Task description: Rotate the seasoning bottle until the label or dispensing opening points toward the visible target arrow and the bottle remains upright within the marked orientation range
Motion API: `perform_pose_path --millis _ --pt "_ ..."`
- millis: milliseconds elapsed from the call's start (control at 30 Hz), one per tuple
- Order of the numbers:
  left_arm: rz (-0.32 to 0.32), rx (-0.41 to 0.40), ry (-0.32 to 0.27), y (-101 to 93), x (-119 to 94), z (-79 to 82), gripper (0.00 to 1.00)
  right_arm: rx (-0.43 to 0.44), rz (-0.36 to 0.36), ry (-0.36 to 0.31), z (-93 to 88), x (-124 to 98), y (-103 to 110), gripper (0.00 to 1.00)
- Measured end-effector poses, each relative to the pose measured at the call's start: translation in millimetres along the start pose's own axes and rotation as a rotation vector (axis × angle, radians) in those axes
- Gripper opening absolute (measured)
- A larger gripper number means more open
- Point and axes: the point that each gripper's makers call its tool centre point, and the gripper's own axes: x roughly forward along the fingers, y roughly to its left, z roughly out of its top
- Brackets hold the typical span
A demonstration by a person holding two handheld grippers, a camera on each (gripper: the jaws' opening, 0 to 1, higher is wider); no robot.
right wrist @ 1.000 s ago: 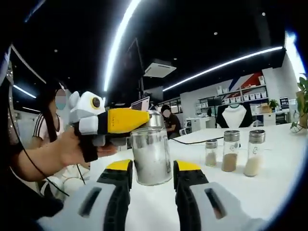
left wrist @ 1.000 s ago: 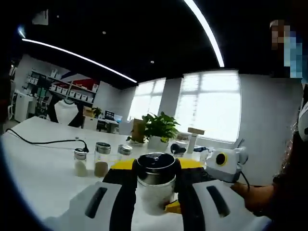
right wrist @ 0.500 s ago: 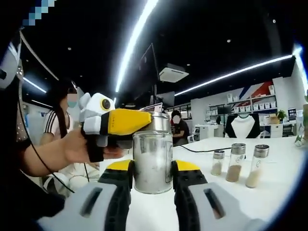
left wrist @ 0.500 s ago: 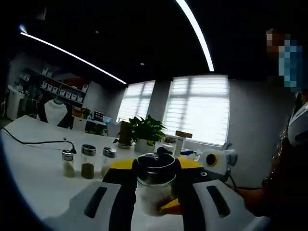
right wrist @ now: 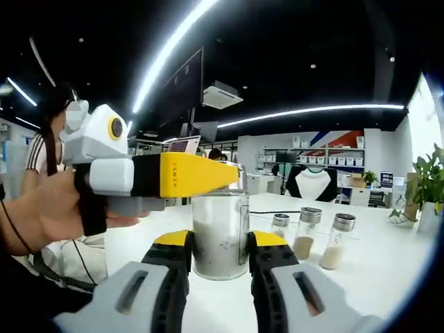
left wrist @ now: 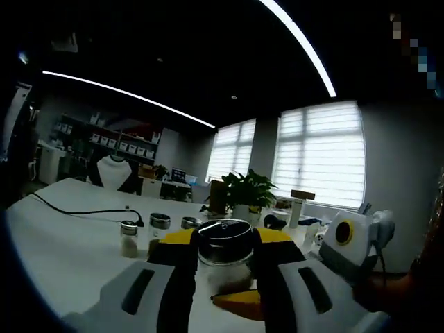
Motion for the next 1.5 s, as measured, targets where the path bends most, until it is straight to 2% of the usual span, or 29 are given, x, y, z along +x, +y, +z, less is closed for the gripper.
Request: perform_pose_path --millis 67,300,433,500,567,667,700,733,767,800,933,1033,1067,1167,1367,1500 --pt "0.026 0.005 -0.001 1.2 1.0 0.0 0.33 -0.031 -0.028 0.008 0.1 1.0 -1.3 0.29" --pt "0.075 0.029 0.000 2.5 3.3 1.8 0.33 -0.023 -0.070 0.024 -1.1 1.3 -7.1 0.29" --pt "0.081 0.033 -0.005 2.0 1.7 2.1 0.33 -0.012 -0.057 0.028 -1.5 -0.8 -7.5 0.30" --pt "0.055 0.021 0.000 1.9 1.0 2.3 0.32 -0.033 -0.035 0.040 -2.0 -2.6 -9.0 0.30" --pt "0.009 0.003 0.013 -0.8 1.2 1.9 0.32 -0.036 0.001 0.038 -1.3 -4.8 -8.7 0.30" --pt "-0.069 -0.033 0.013 -8.8 0.3 4.4 0.32 0.005 0.080 0.026 3.2 -8.8 -3.5 0.31" --pt "-0.072 -0.038 0.015 -7.7 -0.4 4.9 0.32 0.017 0.109 0.025 4.4 -10.1 -1.7 0.31" --pt "-0.087 -0.049 0.019 -8.7 -1.2 5.1 0.32 0.030 0.158 0.019 6.9 -12.5 1.3 0.31" --pt "-0.139 -0.056 0.026 -15.3 -2.2 5.6 0.32 0.062 0.186 0.014 8.4 -14.1 2.4 0.31" --pt "-0.156 -0.058 0.024 -17.2 -3.3 7.1 0.32 0.099 0.242 0.003 11.4 -17.9 6.9 0.31" --pt "-0.216 -0.019 0.039 -28.8 -7.8 9.4 0.32 0.166 0.354 -0.038 18.9 -26.5 11.9 0.31" --pt "-0.246 0.025 0.038 -38.0 -8.8 10.1 0.32 0.182 0.397 -0.064 20.6 -31.1 14.5 0.31" --pt "-0.260 0.054 0.040 -41.5 -9.0 9.7 0.32 0.181 0.402 -0.070 20.2 -31.9 15.2 0.31" --pt "-0.261 0.045 0.043 -40.8 -9.4 9.1 0.32 0.200 0.415 -0.089 20.7 -33.8 16.0 0.31" --pt "-0.255 0.019 0.016 -37.0 -10.1 13.6 0.32 0.189 0.357 -0.098 26.8 -30.4 16.4 0.30" --pt "-0.236 0.007 -0.012 -34.3 -9.7 18.7 0.32 0.139 0.291 -0.088 30.5 -25.3 12.4 0.30"
